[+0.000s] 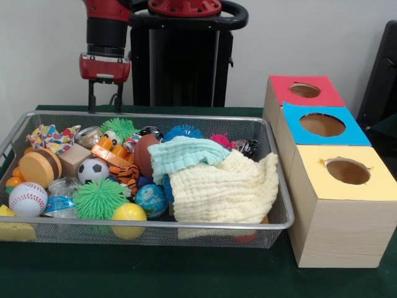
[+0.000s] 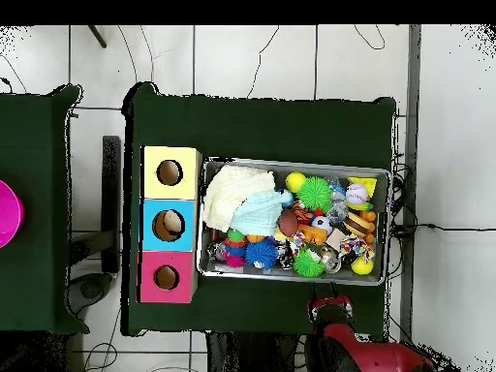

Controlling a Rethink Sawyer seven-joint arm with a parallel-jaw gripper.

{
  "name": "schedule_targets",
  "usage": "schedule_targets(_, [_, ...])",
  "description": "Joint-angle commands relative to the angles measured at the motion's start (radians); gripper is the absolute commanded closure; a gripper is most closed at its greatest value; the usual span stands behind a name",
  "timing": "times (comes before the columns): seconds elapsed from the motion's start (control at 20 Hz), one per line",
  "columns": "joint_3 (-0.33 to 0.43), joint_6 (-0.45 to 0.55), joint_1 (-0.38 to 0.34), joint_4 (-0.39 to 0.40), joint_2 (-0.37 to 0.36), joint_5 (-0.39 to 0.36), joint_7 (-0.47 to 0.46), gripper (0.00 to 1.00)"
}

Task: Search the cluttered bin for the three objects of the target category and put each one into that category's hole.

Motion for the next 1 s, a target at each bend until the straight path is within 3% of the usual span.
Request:
schedule_targets(0.05, [0.179,0.027,-0.087,-0.169,0.008,-0.107,0.138,0.00])
schedule_targets(0.35, [0.350,0.101,-0.204,-0.101,-0.062,-0.152,0.230,0.00])
schedule_targets(0.6, [0.394,0.058,-0.235,-0.046,-0.098,-0.102,0.244,0.00])
schedule_targets(0.75, [0.423,0.081,-0.250,-0.021,-0.130,-0.098,0.225,0.00])
schedule_targets(0.85, [0.472,0.146,-0.279,-0.004,-0.153,-0.089,0.214,0.00])
schedule_targets(1.0, [0.545,0.311,-0.332,-0.012,-0.131,-0.038,0.140,0.00])
